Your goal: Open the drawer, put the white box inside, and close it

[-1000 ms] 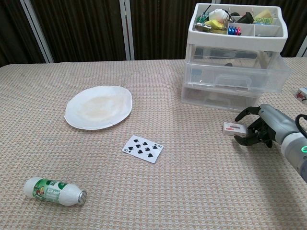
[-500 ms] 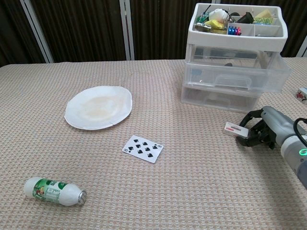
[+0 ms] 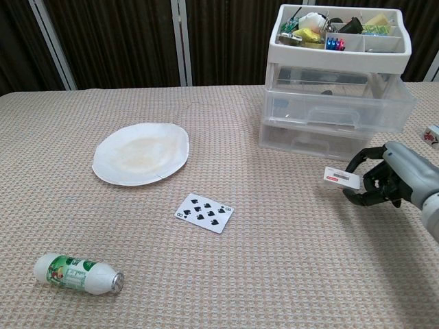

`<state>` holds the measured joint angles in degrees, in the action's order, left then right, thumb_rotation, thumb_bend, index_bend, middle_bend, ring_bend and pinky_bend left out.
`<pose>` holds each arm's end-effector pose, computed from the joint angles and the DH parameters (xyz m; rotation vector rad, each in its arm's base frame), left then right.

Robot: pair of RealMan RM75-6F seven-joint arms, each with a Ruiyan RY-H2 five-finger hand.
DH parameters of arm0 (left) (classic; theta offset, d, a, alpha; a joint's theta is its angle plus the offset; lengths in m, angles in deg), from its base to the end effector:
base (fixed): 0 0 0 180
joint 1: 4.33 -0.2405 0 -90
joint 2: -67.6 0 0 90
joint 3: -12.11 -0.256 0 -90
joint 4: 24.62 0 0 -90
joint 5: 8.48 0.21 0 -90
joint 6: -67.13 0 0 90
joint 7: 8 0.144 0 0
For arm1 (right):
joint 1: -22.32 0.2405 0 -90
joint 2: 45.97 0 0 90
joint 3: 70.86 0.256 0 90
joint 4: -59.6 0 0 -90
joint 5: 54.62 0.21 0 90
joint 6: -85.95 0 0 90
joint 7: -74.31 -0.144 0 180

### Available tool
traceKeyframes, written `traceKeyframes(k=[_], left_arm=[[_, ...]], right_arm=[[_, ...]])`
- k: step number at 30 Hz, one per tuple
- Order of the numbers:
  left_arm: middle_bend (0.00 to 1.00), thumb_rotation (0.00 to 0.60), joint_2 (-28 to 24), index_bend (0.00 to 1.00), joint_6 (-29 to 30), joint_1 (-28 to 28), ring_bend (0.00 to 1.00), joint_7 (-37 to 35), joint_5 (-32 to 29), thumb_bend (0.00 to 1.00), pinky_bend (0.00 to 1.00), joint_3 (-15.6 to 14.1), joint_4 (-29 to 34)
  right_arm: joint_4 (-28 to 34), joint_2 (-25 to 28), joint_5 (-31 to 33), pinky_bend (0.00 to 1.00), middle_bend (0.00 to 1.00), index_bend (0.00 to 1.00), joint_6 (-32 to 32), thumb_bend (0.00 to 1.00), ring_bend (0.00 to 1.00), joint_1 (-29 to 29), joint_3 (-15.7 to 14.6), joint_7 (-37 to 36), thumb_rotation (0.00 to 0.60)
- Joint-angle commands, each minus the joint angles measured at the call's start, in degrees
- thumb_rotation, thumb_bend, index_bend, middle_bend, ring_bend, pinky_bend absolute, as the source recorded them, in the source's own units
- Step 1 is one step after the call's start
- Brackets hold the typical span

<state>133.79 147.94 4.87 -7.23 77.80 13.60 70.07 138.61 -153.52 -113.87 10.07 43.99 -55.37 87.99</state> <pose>-0.2900 0.1968 0.1302 -1.4783 -0.9756 -0.9514 -0.2129 -0.2743 -0.0500 1.1254 -1.3554 1.0347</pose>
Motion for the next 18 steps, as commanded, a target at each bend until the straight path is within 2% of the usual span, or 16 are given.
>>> traceKeyframes(k=[1, 11, 15, 18], left_arm=[[0.00, 0.600, -0.05, 0.08, 0.11, -0.04, 0.00, -0.14, 0.16, 0.14, 0.00, -0.05, 0.02], [0.00, 0.600, -0.14, 0.08, -0.49, 0.12, 0.00, -0.62, -0.92, 0.14, 0.00, 0.32, 0.29], [0.00, 0.600, 0.21, 0.08, 0.35, -0.03, 0.00, -0.68, -0.29, 0.14, 0.00, 0.41, -0.06], [0.00, 0.600, 0.44, 0.08, 0.65, -0.06, 0.00, -0.71, -0.07, 0.14, 0.00, 0.46, -0.46]], right_arm=[[6.97, 5.12, -1.65, 0.75, 0.84, 0.62, -2.68, 0.26, 0.85, -3.00, -2.17, 1.58, 0.600], [20.81, 12.94, -8.23, 0.75, 0.84, 0.63, -9.40, 0.26, 0.85, -8.14, -6.38, 2.04, 0.600], [25.18, 14.55, -11.79, 0.75, 0.84, 0.63, -11.06, 0.26, 0.85, -8.09, -6.13, 3.25, 0.600], [28.10, 15.35, -12.63, 0.75, 0.84, 0.63, -11.51, 0.26, 0.85, -7.41, -4.53, 4.78, 0.600]])
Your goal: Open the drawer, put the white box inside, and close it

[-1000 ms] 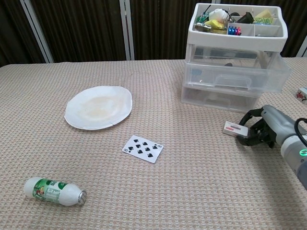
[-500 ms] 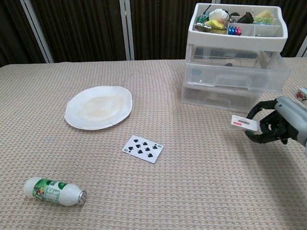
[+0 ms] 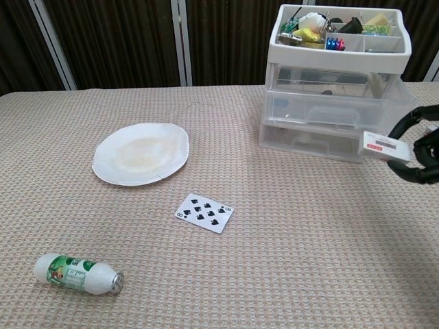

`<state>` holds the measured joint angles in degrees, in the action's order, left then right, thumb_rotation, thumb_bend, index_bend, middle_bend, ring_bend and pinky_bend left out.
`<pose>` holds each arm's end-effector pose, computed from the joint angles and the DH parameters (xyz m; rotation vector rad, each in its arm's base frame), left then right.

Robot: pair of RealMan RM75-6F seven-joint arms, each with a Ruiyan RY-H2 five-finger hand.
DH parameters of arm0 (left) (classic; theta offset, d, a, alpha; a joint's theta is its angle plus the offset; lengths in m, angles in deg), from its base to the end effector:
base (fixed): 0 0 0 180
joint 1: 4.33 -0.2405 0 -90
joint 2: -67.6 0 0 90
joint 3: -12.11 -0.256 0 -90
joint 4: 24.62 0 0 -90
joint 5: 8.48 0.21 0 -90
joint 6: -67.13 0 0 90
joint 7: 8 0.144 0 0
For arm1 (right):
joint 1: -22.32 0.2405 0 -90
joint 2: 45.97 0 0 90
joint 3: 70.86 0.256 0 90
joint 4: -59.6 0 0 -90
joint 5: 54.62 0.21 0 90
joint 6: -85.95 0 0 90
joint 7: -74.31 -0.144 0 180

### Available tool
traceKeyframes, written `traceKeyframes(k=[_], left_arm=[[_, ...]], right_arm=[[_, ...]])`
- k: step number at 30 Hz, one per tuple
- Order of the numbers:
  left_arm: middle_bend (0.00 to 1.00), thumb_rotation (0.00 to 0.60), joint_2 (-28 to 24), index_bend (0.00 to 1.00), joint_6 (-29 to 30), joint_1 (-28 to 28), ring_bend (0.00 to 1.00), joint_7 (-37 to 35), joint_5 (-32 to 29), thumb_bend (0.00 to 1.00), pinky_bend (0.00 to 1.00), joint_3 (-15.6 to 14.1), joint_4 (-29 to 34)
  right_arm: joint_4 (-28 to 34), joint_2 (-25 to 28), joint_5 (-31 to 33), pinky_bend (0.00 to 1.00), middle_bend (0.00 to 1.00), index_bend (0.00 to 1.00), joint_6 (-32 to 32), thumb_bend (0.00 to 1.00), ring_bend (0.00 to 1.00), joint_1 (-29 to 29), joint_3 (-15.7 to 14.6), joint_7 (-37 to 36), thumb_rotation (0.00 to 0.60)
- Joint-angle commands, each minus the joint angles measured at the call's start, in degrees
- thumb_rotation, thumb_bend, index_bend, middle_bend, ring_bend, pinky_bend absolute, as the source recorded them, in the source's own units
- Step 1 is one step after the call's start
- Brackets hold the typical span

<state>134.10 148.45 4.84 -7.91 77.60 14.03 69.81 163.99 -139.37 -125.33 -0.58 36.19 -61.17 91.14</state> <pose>-0.2898 0.1984 0.1312 -1.4606 -0.9764 -0.9697 -0.1875 -0.2228 0.0285 1.1304 -1.2770 1.1997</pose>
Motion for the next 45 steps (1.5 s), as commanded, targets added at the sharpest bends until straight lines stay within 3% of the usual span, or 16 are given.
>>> traceKeyframes(k=[1, 10, 19, 24, 34, 40, 45], left_arm=[[0.00, 0.600, 0.16, 0.08, 0.15, -0.03, 0.00, -0.03, 0.15, 0.14, 0.00, 0.01, -0.28], [0.00, 0.600, 0.33, 0.08, 0.94, -0.08, 0.00, -0.52, 0.99, 0.14, 0.00, 0.08, -0.75], [0.00, 0.600, 0.63, 0.08, 2.30, -0.30, 0.00, -2.91, 1.17, 0.14, 0.00, 0.77, -0.71], [0.00, 0.600, 0.65, 0.08, 2.50, -0.28, 0.00, -3.65, 1.37, 0.15, 0.00, 0.86, -0.89], [0.00, 0.600, 0.47, 0.08, 2.01, -0.16, 0.00, -4.16, 0.94, 0.15, 0.00, 0.93, -0.84], [0.00, 0.600, 0.43, 0.08, 1.91, -0.21, 0.00, -4.09, 0.79, 0.15, 0.00, 0.87, -0.67], [0.00, 0.600, 0.46, 0.08, 1.95, -0.24, 0.00, -3.95, 0.80, 0.15, 0.00, 0.86, -0.59]], right_arm=[[3.23, 1.37, -1.14, 0.75, 0.84, 0.63, -0.90, 0.26, 0.85, 0.56, 1.71, 2.05, 0.600], [7.19, 2.26, 3.39, 0.75, 0.84, 0.63, 0.32, 0.26, 0.85, 5.14, 10.38, 8.82, 0.600], [5.99, 1.88, 12.64, 0.75, 0.84, 0.62, 2.49, 0.26, 0.85, 10.83, 17.85, 15.94, 0.600], [4.60, 1.32, 16.43, 0.75, 0.84, 0.59, 2.52, 0.26, 0.85, 13.06, 19.19, 19.50, 0.600], [4.18, 1.53, 19.53, 0.75, 0.83, 0.31, 1.93, 0.23, 0.83, 15.24, 19.19, 22.05, 0.600], [4.81, 2.26, 19.54, 0.74, 0.81, 0.25, 1.03, 0.22, 0.82, 15.61, 18.70, 21.84, 0.600], [6.14, 3.36, 16.89, 0.64, 0.68, 0.29, 0.36, 0.22, 0.70, 14.44, 16.82, 19.24, 0.600]])
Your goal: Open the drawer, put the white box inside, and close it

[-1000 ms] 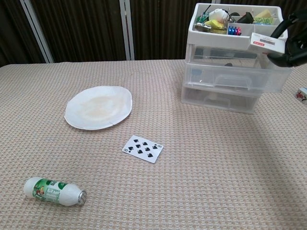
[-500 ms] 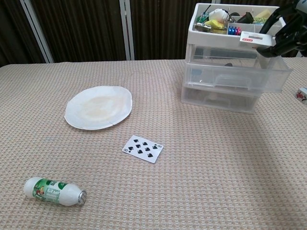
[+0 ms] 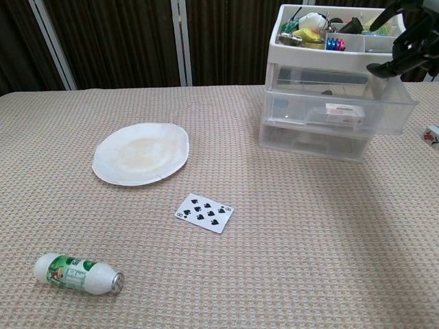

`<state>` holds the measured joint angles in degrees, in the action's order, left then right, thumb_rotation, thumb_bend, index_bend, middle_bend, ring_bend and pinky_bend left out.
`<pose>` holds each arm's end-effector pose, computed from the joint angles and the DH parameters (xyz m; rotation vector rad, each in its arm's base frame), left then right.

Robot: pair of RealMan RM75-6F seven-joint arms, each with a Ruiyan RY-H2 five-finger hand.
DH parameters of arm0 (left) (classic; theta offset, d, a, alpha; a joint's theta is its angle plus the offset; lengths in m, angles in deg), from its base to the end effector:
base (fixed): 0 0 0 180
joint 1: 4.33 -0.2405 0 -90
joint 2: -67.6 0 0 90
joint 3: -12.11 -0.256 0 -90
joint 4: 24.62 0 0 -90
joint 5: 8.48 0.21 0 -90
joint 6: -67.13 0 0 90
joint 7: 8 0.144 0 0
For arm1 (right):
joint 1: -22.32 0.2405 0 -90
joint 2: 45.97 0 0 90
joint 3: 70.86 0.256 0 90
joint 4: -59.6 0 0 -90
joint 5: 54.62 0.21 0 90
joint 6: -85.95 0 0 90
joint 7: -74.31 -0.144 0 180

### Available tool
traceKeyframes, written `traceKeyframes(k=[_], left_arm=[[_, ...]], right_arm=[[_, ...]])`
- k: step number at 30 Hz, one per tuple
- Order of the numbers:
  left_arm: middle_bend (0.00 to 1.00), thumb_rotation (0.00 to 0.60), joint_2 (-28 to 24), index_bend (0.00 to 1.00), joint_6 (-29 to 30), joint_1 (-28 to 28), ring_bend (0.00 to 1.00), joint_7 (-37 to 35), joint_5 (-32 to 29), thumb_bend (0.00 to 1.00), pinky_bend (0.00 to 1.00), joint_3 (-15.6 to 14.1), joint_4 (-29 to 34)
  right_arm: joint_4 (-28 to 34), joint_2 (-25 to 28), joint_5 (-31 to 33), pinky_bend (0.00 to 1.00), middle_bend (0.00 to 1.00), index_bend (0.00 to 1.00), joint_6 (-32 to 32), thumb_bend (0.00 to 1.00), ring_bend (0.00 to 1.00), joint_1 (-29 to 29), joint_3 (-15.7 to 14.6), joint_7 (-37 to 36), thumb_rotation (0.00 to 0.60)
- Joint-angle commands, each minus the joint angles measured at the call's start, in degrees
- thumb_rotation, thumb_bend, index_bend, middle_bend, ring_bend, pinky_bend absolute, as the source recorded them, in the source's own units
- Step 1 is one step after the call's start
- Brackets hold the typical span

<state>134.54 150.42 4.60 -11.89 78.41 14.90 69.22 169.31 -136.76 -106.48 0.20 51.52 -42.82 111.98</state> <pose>-0.2870 0.2007 0.1358 -1.4164 -0.9905 -1.0556 -0.1263 -0.3128 0.0802 1.1046 -1.1001 1.1263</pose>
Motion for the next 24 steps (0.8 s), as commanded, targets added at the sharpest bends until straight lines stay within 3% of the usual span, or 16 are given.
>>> traceKeyframes(k=[1, 5, 7, 12, 14, 16, 21, 24], left_arm=[[0.00, 0.600, 0.03, 0.08, -0.04, 0.00, 0.00, 0.07, -0.03, 0.14, 0.00, -0.01, -0.03], [0.00, 0.600, 0.06, 0.08, -0.07, 0.02, 0.00, 0.11, -0.06, 0.15, 0.00, 0.00, -0.01], [0.00, 0.600, 0.10, 0.08, 0.00, -0.01, 0.00, 0.20, -0.01, 0.15, 0.00, -0.01, -0.02], [0.00, 0.600, 0.61, 0.08, 1.00, -0.05, 0.00, 1.24, 0.86, 0.15, 0.00, 0.12, -1.32], [0.00, 0.600, 0.78, 0.08, 1.10, -0.11, 0.00, 1.21, 0.79, 0.15, 0.00, 0.14, -1.43], [0.00, 0.600, 0.90, 0.08, 1.22, -0.13, 0.00, 1.33, 0.74, 0.15, 0.00, 0.21, -1.52], [0.00, 0.600, 1.43, 0.08, 1.77, -0.22, 0.00, 1.61, 0.81, 0.15, 0.00, 0.41, -1.84], [0.00, 0.600, 1.67, 0.08, 2.13, -0.30, 0.00, 1.70, 0.94, 0.15, 0.00, 0.49, -1.94]], right_arm=[[1.32, 1.31, -3.40, 0.62, 0.65, 0.31, -0.35, 0.22, 0.67, -1.53, -2.77, -2.68, 0.600], [1.68, 3.03, -9.98, 0.56, 0.53, 0.39, -0.37, 0.23, 0.53, -3.14, -7.05, -5.30, 0.600], [-0.55, 4.26, -20.17, 0.54, 0.47, 0.40, -1.90, 0.25, 0.47, -4.74, -12.05, -8.73, 0.600], [-10.34, 6.25, -36.62, 0.49, 0.35, 0.39, -4.85, 0.28, 0.31, -7.11, -20.98, -13.20, 0.600], [-14.10, 7.02, -39.52, 0.43, 0.27, 0.35, -5.01, 0.29, 0.21, -7.86, -23.40, -12.26, 0.600], [-16.07, 7.59, -40.45, 0.27, 0.18, 0.27, -4.80, 0.29, 0.11, -8.75, -25.04, -10.49, 0.600], [-20.69, 8.47, -44.56, 0.11, 0.05, 0.13, -4.34, 0.29, 0.01, -10.40, -29.03, -6.85, 0.600], [-23.53, 8.21, -46.17, 0.02, 0.00, 0.06, -3.30, 0.28, 0.00, -11.49, -31.34, -4.71, 0.600]])
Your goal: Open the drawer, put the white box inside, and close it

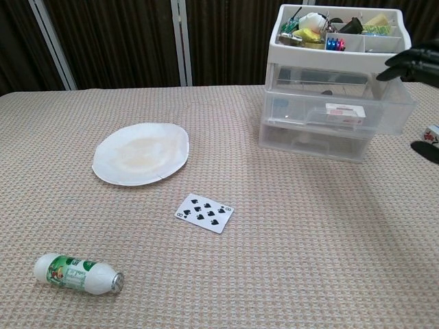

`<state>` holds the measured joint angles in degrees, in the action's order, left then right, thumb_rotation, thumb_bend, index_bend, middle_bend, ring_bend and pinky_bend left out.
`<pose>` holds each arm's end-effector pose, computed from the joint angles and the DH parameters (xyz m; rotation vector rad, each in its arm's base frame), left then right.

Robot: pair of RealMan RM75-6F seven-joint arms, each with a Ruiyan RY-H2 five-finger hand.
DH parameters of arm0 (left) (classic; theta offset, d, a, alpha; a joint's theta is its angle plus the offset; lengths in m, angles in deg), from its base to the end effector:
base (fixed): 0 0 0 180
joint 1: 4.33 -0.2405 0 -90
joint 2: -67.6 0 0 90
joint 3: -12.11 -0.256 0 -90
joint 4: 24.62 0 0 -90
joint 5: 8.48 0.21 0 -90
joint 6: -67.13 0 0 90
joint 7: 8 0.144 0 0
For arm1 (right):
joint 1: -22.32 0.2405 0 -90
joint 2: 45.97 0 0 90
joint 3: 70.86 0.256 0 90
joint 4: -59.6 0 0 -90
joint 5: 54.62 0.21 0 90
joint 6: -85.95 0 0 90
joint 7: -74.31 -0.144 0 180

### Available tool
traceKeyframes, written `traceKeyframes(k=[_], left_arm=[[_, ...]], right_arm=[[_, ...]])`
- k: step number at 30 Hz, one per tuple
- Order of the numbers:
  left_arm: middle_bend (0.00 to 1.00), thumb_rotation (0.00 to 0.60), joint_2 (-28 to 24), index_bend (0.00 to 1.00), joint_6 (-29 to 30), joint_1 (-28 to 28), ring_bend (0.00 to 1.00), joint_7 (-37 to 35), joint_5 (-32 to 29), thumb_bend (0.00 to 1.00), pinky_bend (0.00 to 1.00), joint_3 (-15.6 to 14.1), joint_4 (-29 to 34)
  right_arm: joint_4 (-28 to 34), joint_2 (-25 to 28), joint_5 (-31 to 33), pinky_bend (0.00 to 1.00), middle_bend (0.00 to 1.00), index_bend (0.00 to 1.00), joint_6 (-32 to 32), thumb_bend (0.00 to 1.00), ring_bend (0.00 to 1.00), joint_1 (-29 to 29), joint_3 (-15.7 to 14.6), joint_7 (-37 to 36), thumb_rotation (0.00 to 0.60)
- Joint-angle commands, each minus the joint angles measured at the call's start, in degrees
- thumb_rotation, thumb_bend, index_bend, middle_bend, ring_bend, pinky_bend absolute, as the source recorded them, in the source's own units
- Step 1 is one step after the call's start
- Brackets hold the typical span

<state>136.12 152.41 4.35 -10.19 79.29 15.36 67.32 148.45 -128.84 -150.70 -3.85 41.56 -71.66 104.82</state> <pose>-0.2875 0.2014 0.1349 -1.4118 -0.9272 -1.0615 -0.2082 -0.2212 0.0598 1.6590 -0.3862 1.0205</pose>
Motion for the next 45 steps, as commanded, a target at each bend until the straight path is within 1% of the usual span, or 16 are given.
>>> traceKeyframes(k=[1, 4, 6, 12, 19, 26, 35, 45], left_arm=[[0.00, 0.600, 0.11, 0.08, 0.19, -0.07, 0.00, 0.02, 0.07, 0.15, 0.00, 0.03, -0.06], [0.00, 0.600, 0.17, 0.08, 0.28, -0.11, 0.00, 0.03, 0.08, 0.15, 0.00, 0.04, -0.07], [0.00, 0.600, 0.18, 0.08, 0.34, -0.11, 0.00, 0.04, 0.12, 0.15, 0.00, 0.07, -0.11], [0.00, 0.600, 0.08, 0.08, 0.23, -0.09, 0.00, -0.07, 0.09, 0.15, 0.00, 0.05, -0.20], [0.00, 0.600, -0.01, 0.08, 0.03, -0.03, 0.00, -0.04, -0.08, 0.15, 0.00, 0.09, -0.10], [0.00, 0.600, 0.01, 0.08, -0.30, 0.05, 0.00, 0.15, -0.36, 0.15, 0.00, 0.11, 0.03], [0.00, 0.600, -0.15, 0.08, -0.52, 0.07, 0.00, -0.03, -0.51, 0.15, 0.00, 0.08, 0.25], [0.00, 0.600, -0.28, 0.08, -0.82, 0.15, 0.00, -0.30, -0.73, 0.15, 0.00, 0.11, 0.37]], right_arm=[[-3.35, 0.12, -2.36, 0.01, 0.00, 0.05, 1.14, 0.28, 0.00, -1.87, -3.08, 3.83, 0.600], [-5.51, -0.75, -4.62, 0.00, 0.00, 0.05, 1.70, 0.27, 0.00, -2.29, -4.35, 6.76, 0.600], [-7.02, -1.55, -5.68, 0.00, 0.00, 0.04, 1.78, 0.27, 0.00, -2.49, -4.68, 7.54, 0.600], [-10.90, -3.75, -6.76, 0.00, 0.00, 0.03, 2.04, 0.26, 0.00, -2.90, -4.20, 10.29, 0.600], [-15.24, -6.97, -7.06, 0.00, 0.00, 0.03, 2.82, 0.26, 0.00, -2.63, -2.05, 14.45, 0.600], [-17.01, -9.36, -6.05, 0.00, 0.00, 0.03, 4.91, 0.26, 0.00, -1.56, -0.05, 16.49, 0.600], [-19.68, -12.64, -3.22, 0.00, 0.00, 0.03, 7.53, 0.25, 0.00, -0.07, 3.37, 19.79, 0.600], [-21.46, -15.65, -0.23, 0.00, 0.00, 0.03, 9.67, 0.25, 0.00, 1.49, 6.18, 21.70, 0.600]])
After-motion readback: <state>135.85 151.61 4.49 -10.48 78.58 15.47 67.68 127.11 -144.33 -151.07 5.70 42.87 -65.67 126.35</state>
